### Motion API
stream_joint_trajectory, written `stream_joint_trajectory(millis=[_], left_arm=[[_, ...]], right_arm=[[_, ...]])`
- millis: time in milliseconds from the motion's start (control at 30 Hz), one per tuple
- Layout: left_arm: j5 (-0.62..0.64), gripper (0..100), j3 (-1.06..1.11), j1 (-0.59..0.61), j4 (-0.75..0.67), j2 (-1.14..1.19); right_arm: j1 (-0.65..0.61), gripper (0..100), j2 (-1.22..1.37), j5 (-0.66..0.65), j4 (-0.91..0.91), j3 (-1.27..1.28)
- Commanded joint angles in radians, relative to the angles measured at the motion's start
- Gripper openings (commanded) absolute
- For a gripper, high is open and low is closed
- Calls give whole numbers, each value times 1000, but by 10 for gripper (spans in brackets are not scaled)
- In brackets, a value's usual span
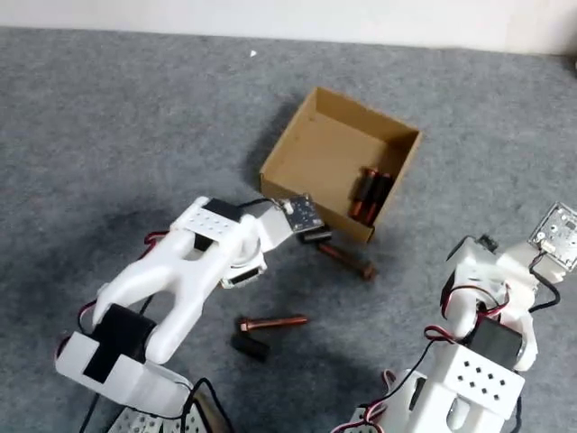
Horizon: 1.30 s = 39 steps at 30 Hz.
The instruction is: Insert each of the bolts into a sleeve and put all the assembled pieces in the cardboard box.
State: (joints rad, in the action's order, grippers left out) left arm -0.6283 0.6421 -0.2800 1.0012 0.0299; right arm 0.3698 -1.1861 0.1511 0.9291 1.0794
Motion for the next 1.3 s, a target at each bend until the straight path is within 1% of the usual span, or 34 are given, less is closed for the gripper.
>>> stream_joint_trajectory(millis=[0, 100, 400, 433, 467, 600, 667, 700, 833, 967, 1100, 1167, 1267], left_arm=[[9, 9, -18, -48, -15, -25], [11, 5, -15, -50, 20, -119], [14, 5, -8, -47, 209, -570], [41, 5, -8, -47, 219, -607], [97, 5, -7, -47, 229, -645], [397, 5, -7, -45, 250, -777], [511, 5, -7, -45, 255, -835], [552, 5, -7, -45, 255, -862], [644, 5, -7, -45, 245, -972], [781, 5, 2, -45, 181, -1092], [852, 5, 88, -45, 44, -1213], [878, 5, 147, -45, -38, -1274], [927, 5, 237, -45, -158, -1363]], right_arm=[[-38, 5, -18, 2, -33, -7], [-107, 5, -18, 2, -33, -5], [-251, 5, -21, 8, -22, -13], [-265, 5, -25, 8, -7, -13], [-282, 5, -38, 5, 10, -13], [-392, 5, -147, 3, 27, -10], [-450, 5, -197, 3, 24, -4], [-475, 5, -217, 3, 27, -2], [-573, 5, -260, 3, 19, 30], [-700, 5, -328, 3, -101, 134], [-805, 5, -447, -2, -298, 302], [-860, 5, -509, -66, -358, 378], [-947, 5, -585, -163, -381, 478]])
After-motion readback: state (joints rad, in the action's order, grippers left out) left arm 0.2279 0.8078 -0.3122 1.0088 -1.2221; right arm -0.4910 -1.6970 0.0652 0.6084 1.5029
